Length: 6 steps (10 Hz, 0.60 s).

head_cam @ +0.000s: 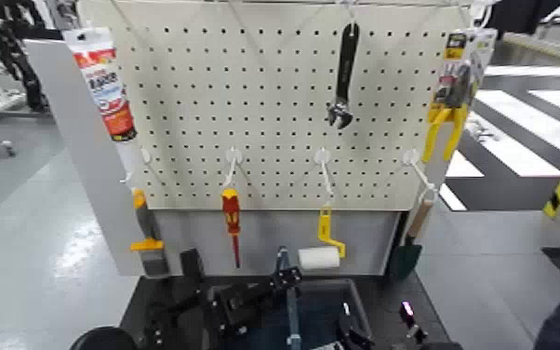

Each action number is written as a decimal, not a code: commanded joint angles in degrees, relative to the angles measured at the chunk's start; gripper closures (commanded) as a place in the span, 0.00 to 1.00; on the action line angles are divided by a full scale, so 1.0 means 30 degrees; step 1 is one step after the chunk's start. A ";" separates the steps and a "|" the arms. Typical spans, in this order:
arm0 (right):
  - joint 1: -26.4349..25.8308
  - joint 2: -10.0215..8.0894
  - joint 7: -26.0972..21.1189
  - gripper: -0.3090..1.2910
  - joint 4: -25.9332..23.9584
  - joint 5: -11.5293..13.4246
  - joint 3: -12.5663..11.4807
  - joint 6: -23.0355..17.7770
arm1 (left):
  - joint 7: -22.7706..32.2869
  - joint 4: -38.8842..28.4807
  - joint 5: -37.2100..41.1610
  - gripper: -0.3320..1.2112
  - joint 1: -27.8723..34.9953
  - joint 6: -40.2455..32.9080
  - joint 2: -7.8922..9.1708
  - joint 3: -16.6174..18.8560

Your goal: Grasp the handle of the crate.

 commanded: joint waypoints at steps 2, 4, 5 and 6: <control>0.0000 0.0000 0.0000 0.28 -0.0001 -0.0044 0.0017 0.0000 | -0.0114 0.0335 0.0114 0.98 0.0085 0.0094 -0.0063 -0.0087; 0.0000 0.0000 0.0000 0.28 -0.0001 -0.0044 0.0017 0.0000 | -0.0114 0.0393 0.0378 0.98 0.0202 0.0094 -0.0093 -0.0146; 0.0000 0.0000 0.0000 0.28 -0.0001 -0.0044 0.0017 0.0029 | -0.0114 0.0393 0.0436 0.98 0.0261 0.0124 -0.0093 -0.0175; 0.0000 -0.0030 0.0000 0.28 -0.0001 -0.0073 -0.0012 0.0029 | -0.0114 0.0364 0.0583 0.98 0.0290 0.0270 -0.0093 -0.0205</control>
